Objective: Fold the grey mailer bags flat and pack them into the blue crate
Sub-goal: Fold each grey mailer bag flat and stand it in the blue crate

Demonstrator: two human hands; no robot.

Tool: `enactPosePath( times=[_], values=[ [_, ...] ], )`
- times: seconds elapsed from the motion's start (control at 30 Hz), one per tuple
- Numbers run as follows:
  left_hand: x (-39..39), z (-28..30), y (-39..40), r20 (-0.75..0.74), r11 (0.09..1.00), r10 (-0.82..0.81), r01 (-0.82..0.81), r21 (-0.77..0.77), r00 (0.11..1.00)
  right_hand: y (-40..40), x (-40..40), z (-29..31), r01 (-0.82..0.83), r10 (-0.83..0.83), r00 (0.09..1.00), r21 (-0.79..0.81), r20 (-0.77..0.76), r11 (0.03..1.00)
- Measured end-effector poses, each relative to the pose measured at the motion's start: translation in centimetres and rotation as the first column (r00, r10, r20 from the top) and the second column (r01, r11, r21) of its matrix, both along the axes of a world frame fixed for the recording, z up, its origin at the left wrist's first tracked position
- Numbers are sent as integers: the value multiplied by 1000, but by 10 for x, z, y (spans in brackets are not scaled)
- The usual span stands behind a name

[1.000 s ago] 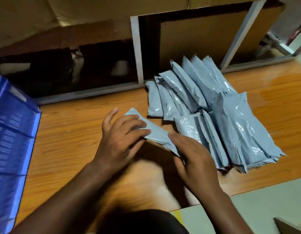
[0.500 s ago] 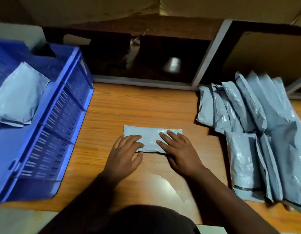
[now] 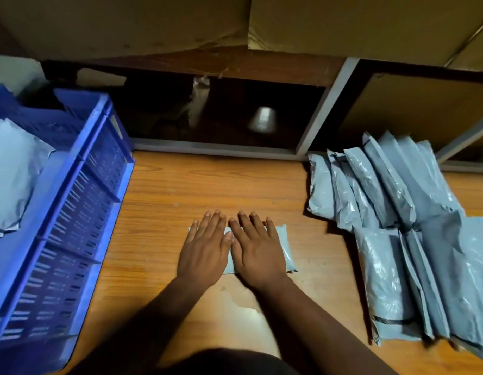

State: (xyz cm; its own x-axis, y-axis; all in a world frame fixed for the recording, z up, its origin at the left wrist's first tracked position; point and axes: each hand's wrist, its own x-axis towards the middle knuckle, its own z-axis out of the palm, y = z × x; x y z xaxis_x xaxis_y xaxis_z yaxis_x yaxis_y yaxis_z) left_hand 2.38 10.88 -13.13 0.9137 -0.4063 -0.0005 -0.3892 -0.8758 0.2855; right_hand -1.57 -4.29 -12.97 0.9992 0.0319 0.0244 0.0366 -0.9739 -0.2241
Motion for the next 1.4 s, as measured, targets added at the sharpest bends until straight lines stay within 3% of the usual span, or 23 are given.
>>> enactPosePath(
  times=[0.37,0.9,1.03,1.1,1.2,1.27,1.4],
  values=[
    [5,-6,-10,66,997,29,-33,66,997,4,7,-4,26,-27,999,-42,-20,999],
    [10,2,-16,-74,980,44,-28,197,996,4,10,-9,22,-24,996,-33,-81,999],
    [11,11,-10,-147,993,23,-6,116,989,-3,14,0,8,7,988,95,-157,995],
    [12,16,-5,-113,996,17,-7,86,993,-13,18,13,34,-2,986,188,-165,982],
    [8,17,-8,-7,995,-53,54,84,999,-30,13,18,69,-65,996,69,-55,995],
    [2,11,-16,-33,993,-99,101,60,995,-34,6,8,55,-55,996,-6,-73,998],
    [-3,1,-26,-26,975,-134,137,173,991,-32,-2,-6,70,-72,995,-43,-67,997]
  ],
)
